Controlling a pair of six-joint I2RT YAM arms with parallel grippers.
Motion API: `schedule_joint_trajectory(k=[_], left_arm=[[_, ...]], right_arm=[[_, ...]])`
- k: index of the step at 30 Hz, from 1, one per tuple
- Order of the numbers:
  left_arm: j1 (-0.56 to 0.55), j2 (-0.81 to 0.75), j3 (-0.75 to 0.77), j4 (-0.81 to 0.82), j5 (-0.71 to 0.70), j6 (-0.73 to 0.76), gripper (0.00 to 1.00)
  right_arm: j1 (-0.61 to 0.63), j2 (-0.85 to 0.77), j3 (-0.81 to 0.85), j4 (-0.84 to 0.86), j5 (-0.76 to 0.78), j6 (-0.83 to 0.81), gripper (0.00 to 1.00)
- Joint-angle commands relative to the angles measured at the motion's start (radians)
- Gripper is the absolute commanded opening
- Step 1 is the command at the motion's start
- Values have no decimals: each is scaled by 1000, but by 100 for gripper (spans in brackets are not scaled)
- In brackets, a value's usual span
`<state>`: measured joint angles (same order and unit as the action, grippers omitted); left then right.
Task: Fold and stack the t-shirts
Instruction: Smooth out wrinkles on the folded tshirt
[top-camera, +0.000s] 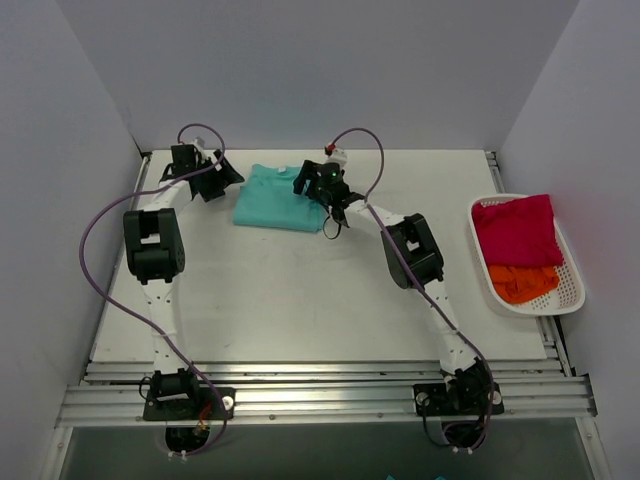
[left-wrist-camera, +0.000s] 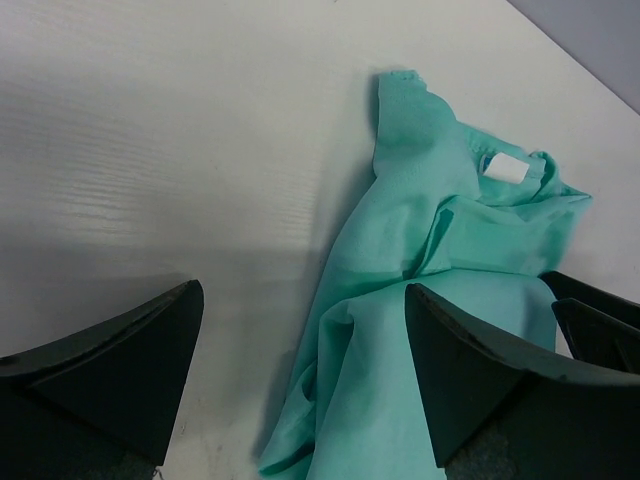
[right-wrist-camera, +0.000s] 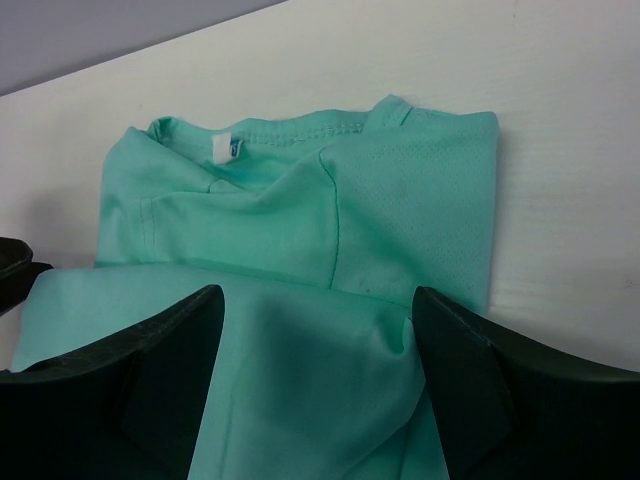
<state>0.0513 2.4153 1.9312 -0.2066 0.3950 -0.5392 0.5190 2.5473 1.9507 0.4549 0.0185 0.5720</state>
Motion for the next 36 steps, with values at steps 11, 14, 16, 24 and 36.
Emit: schedule_joint_trajectory(k=[11, 14, 16, 24, 36], left_arm=[[-16, -21, 28, 19, 21, 19, 80], [-19, -25, 31, 15, 19, 24, 77], [-24, -28, 31, 15, 21, 25, 77], [-41, -32, 49, 3, 27, 44, 71], [-73, -8, 68, 10, 30, 47, 10]], right_arm=[[-2, -134, -154, 33, 81, -46, 58], [-1, -134, -164, 41, 80, -40, 51], [-1, -131, -165, 41, 78, -37, 50], [1, -108, -156, 48, 74, -26, 38], [1, -85, -138, 47, 66, -20, 7]])
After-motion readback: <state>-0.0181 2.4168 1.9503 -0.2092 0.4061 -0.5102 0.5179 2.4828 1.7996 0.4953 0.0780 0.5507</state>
